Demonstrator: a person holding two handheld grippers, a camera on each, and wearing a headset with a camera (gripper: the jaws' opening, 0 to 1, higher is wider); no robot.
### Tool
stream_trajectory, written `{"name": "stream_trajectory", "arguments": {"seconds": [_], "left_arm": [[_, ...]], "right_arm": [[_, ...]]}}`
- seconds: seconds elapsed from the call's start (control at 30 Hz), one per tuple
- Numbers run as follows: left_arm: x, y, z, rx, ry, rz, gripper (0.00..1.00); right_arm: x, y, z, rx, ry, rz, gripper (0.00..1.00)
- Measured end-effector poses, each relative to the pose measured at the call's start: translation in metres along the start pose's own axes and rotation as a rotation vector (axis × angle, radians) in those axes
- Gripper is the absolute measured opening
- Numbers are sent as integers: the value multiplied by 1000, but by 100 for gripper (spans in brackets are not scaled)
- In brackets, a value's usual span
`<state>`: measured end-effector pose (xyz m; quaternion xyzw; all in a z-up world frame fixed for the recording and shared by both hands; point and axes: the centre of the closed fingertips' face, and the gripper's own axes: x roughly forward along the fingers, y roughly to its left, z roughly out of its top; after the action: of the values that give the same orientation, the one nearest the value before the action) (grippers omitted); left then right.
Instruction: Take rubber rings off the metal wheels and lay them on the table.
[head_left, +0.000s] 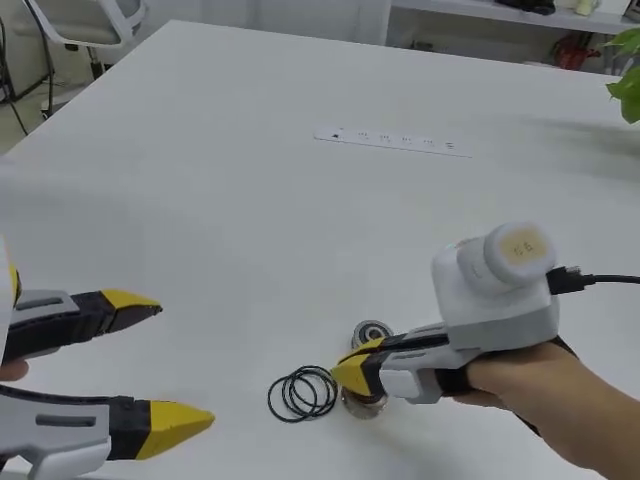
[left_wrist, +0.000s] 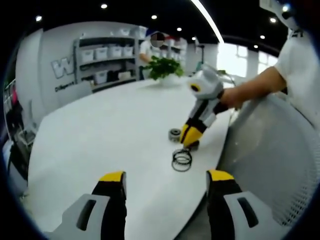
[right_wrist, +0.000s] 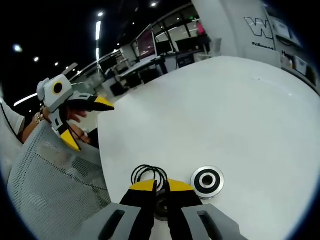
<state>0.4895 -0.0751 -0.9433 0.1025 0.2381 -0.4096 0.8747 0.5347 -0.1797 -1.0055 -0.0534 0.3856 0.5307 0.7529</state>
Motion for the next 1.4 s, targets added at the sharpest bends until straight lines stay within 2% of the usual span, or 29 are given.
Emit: {"name": "stream_trajectory", "arguments": {"seconds": [0.33, 0.7, 0.93, 1.0, 1.13, 1.4], "left_arm": [[2, -3, 2, 0, -5, -10, 66], [2, -6, 2, -4, -7, -16, 68], [2, -8, 3, -3, -8, -20, 70], [1, -8, 2, 2, -4, -22, 70], [0, -8, 2, 1, -7, -26, 71], [-3, -8, 5, 8, -13, -28, 73]], "right_arm": [[-10, -2, 13, -12, -44, -14, 6], [-18, 10, 28, -91, -86, -7, 15], [-24, 24, 36, -159, -108, 18, 27], [-27, 26, 38, -178, -116, 17, 33], [-32, 30, 43, -224, -136, 11, 37], [-49, 38, 55, -272, -176, 17, 52]]}}
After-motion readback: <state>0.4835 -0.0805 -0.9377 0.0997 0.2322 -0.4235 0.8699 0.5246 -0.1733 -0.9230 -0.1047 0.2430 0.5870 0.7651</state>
